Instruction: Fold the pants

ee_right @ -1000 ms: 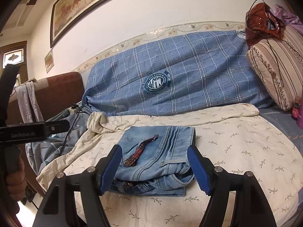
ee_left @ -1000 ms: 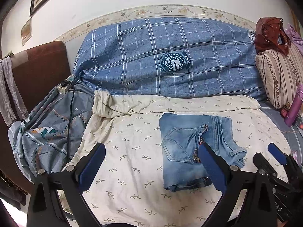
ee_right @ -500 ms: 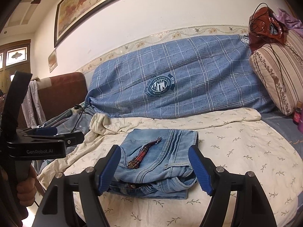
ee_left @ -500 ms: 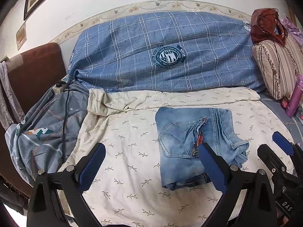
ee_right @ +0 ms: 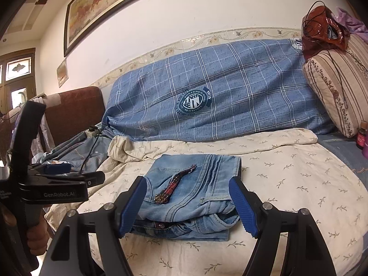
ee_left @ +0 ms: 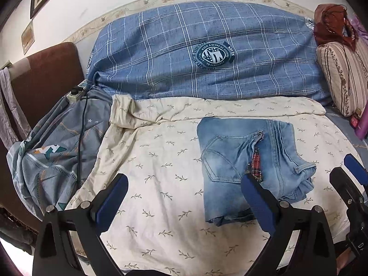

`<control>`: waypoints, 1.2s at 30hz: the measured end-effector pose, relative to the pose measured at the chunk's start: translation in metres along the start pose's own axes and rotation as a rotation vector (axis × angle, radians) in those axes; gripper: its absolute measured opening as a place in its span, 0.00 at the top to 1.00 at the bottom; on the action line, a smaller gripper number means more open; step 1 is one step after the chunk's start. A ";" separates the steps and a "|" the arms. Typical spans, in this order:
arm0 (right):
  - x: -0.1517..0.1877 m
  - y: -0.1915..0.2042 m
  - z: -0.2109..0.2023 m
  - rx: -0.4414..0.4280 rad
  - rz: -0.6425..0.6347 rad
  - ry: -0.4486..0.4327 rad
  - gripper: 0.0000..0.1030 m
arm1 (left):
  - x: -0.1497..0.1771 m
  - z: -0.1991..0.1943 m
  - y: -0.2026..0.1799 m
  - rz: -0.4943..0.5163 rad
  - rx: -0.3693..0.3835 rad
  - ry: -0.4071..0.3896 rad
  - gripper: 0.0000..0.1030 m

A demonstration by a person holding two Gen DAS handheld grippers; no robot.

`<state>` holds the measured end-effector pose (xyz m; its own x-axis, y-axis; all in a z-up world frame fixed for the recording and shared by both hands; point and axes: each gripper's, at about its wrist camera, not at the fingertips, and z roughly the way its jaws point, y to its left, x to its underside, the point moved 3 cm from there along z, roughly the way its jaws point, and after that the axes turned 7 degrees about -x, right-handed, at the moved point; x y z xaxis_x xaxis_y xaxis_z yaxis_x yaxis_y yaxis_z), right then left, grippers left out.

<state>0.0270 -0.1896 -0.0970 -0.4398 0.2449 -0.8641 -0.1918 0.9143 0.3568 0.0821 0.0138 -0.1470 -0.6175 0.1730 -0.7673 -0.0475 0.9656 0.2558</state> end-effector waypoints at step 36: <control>0.008 0.005 0.023 0.001 0.010 0.070 0.24 | -0.003 -0.001 0.004 -0.013 -0.010 -0.030 0.04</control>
<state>0.0426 -0.1757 -0.1103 -0.5023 0.2310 -0.8333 -0.1858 0.9123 0.3649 0.0831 0.0170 -0.1437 -0.5928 0.1661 -0.7880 -0.0632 0.9659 0.2511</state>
